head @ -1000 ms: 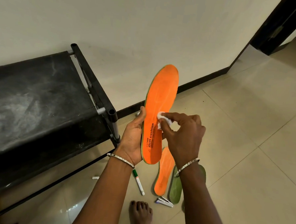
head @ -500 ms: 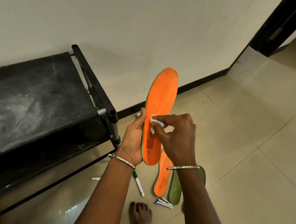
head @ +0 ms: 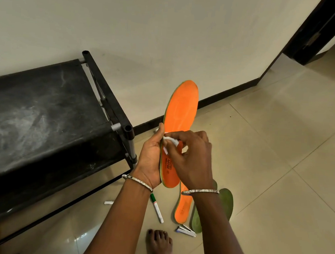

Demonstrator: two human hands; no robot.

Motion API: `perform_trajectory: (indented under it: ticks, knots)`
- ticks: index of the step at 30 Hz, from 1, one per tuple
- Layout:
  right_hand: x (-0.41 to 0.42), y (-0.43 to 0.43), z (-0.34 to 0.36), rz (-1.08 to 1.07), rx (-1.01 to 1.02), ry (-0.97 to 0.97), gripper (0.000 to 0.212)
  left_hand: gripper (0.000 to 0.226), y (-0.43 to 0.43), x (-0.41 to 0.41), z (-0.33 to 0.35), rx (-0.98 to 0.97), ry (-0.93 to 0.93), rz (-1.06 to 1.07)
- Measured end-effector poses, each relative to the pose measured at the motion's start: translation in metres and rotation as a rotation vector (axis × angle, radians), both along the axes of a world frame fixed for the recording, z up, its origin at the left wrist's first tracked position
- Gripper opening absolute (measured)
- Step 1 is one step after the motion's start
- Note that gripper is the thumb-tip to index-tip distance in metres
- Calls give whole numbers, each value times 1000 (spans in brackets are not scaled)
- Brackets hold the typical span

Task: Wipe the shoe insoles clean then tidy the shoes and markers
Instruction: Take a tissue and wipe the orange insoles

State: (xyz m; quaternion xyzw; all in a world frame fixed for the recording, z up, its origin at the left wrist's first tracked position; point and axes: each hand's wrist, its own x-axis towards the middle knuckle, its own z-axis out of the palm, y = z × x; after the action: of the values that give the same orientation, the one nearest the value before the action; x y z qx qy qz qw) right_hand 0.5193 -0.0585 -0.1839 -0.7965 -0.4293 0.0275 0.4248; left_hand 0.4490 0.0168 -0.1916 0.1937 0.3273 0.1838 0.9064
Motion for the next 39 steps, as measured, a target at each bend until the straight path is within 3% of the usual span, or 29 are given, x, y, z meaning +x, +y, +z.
perform_trajectory:
  ticks: [2,8,14,21,24,27,33,39]
  knots:
    - [-1,2,0,9,-25,-14,14,67,1,-1,0,-7,0,9]
    - [14,-3,-6,-289,-82,-103,12,58,0,-4,1,95,23,-23]
    - [-6,5,0,-49,79,41,14,69,0,-1,-2,78,54,-8]
    - [15,0,-5,-317,-49,6,21,57,-1,-2,0,89,7,-41]
    - [2,4,-3,-195,81,49,10,59,-4,1,1,88,18,-49]
    - [-6,6,-1,-119,121,50,12,54,-3,3,-2,80,16,-35]
    - [17,-3,-9,-359,-48,-7,12,51,-2,-2,-5,123,-5,-66]
    - [-11,9,-3,-137,90,48,15,58,-1,2,-3,53,39,-20]
